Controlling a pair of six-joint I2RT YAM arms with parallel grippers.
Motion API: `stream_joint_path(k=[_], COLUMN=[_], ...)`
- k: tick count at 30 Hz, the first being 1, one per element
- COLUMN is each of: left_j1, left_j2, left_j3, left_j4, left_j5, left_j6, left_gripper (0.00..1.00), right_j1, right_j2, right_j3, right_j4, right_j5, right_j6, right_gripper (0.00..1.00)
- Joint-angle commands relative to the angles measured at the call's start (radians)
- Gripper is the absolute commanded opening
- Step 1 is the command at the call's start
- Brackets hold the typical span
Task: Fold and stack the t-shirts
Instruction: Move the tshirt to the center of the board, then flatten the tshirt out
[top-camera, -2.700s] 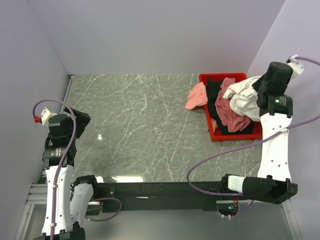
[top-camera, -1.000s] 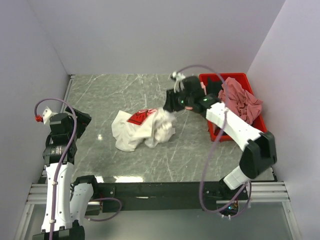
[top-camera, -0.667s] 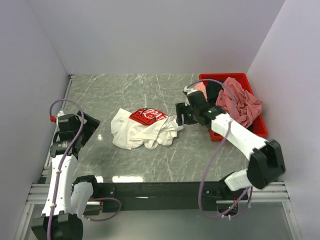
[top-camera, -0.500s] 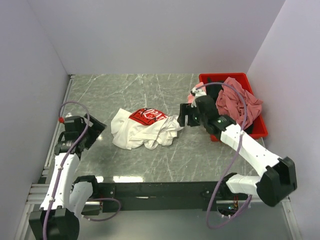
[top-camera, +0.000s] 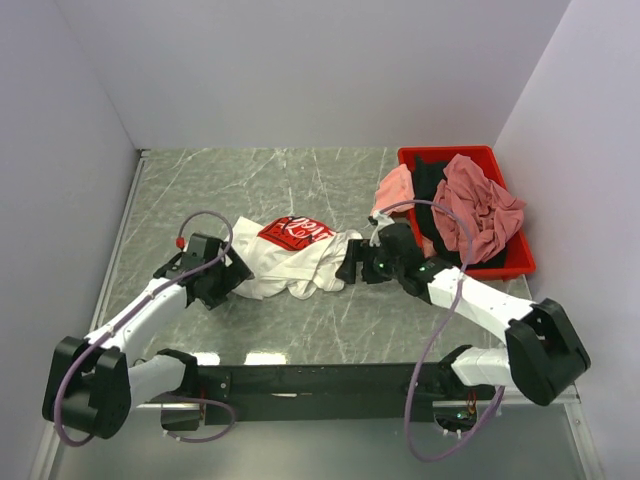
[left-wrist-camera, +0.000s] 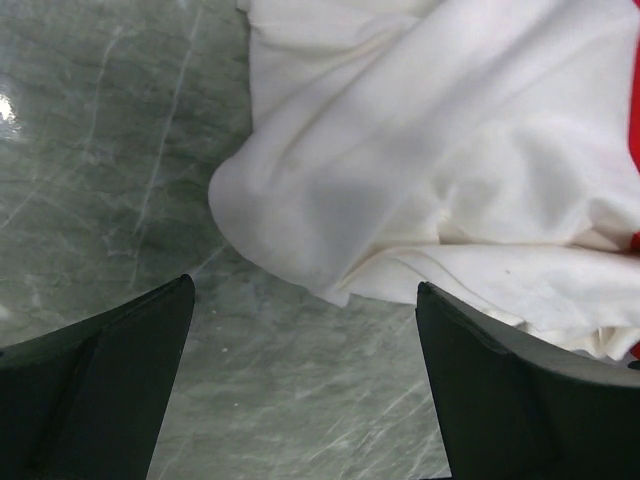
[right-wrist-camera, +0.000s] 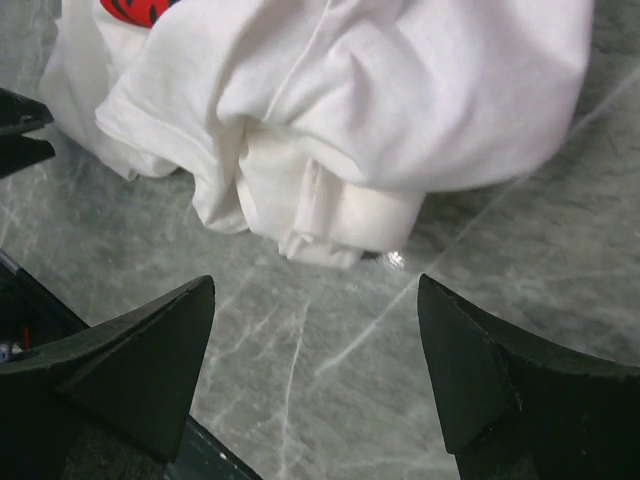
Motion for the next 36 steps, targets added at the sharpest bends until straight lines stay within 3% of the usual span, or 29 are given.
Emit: stream_joint_path(k=[1, 6, 9, 12, 13, 14, 15, 17, 18, 21, 31, 36], left_j1=[-0.007, -0.007, -0.007, -0.007, -0.007, -0.007, -0.007, -0.007, -0.006, -0.006, -0.006, -0.006], left_j2=[0.016, 0.055, 0.11, 0.169, 0.183, 0.194, 0.206, 0.216, 0.222, 0.204, -0.034, -0.114], left_j3=[0.009, -0.01, -0.002, 0.024, 0.033, 0.05, 0.058, 0.081, 0.091, 0.133, 0.226, 0.39], left_j4=[0.035, 0.061, 0.098, 0.112, 0.122, 0.127, 0.133, 0.142, 0.135, 0.119, 0.171, 0.098], left_j5=[-0.046, -0.098, -0.096, -0.1, -0.098, -0.096, -0.098, -0.107, -0.136, -0.176, -0.212, -0.328], left_j6=[-0.033, -0.039, -0.027, -0.018, -0.013, -0.004, 0.001, 0.013, 0.013, 0.031, 0.022, 0.028], left_gripper=[0.99, 0.97, 0.88, 0.62, 0.48, 0.41, 0.33, 0.04, 0.01, 0.01, 0.01, 0.01], right_j1=[0.009, 0.01, 0.012, 0.012, 0.012, 0.01, 0.01, 0.01, 0.012, 0.012, 0.01, 0.009], right_j2=[0.058, 0.17, 0.213, 0.238, 0.243, 0.249, 0.252, 0.249, 0.241, 0.194, -0.003, -0.098], right_j3=[0.02, 0.077, 0.094, 0.109, 0.121, 0.13, 0.141, 0.161, 0.163, 0.175, 0.33, 0.471], right_j4=[0.148, 0.141, 0.152, 0.178, 0.178, 0.172, 0.161, 0.13, 0.121, 0.078, -0.104, -0.172], right_j5=[-0.007, 0.082, 0.096, 0.091, 0.096, 0.1, 0.105, 0.117, 0.125, 0.177, 0.382, 0.519], right_j6=[0.042, 0.04, 0.054, 0.065, 0.068, 0.066, 0.057, 0.048, 0.04, 0.013, -0.087, -0.11], right_gripper=[0.88, 0.88, 0.85, 0.75, 0.63, 0.55, 0.35, 0.2, 0.09, 0.0, 0.0, 0.0])
